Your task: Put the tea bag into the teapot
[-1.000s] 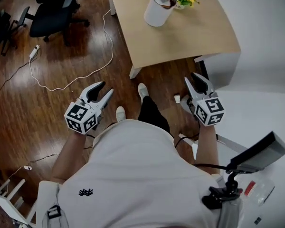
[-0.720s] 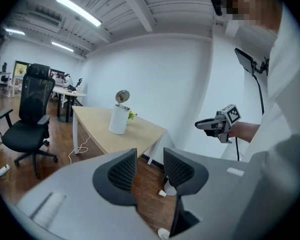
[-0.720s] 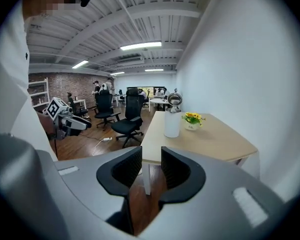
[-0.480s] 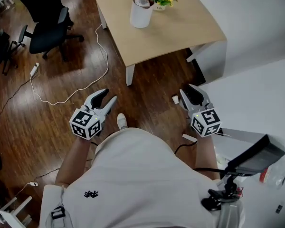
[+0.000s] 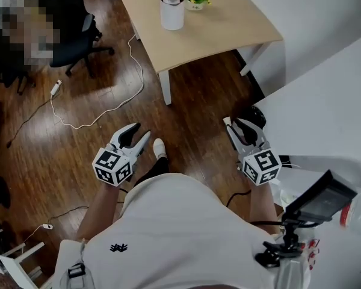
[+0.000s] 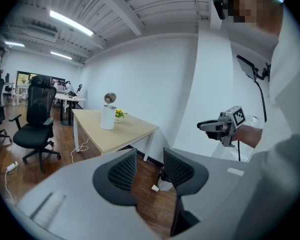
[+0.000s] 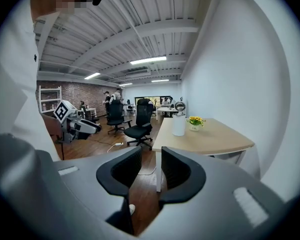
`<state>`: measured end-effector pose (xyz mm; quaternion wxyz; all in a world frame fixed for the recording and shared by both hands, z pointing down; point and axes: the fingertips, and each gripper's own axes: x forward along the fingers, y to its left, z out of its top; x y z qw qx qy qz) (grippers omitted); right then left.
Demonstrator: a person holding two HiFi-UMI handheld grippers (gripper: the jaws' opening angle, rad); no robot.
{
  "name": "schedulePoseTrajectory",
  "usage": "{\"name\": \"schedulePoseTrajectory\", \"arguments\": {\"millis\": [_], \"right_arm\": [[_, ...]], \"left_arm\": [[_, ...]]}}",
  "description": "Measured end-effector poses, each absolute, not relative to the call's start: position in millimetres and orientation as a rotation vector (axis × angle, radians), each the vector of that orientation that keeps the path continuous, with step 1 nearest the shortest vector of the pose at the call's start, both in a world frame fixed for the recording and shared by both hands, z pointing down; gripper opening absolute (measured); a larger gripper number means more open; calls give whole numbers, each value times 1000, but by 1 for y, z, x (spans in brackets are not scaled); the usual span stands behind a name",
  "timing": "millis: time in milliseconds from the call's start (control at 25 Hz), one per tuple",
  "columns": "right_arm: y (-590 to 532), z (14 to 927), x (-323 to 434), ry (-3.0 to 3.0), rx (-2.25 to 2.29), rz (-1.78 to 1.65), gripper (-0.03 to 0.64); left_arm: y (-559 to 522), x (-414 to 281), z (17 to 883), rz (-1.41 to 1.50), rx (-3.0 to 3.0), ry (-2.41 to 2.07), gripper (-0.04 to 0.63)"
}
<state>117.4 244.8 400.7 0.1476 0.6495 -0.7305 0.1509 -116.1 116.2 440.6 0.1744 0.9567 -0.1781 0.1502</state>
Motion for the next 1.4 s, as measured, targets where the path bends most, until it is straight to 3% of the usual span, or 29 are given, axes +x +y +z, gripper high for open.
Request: {"name": "schedulePoseTrajectory", "arguments": {"millis": [560, 1400], "right_arm": [[322, 390, 88, -2149, 1852, 379, 120], [357, 400, 90, -2067, 1901, 412, 118]], "left_arm": [[207, -143, 443, 424, 2708, -514, 164], [230, -120, 448, 466, 2743, -386, 164]]}}
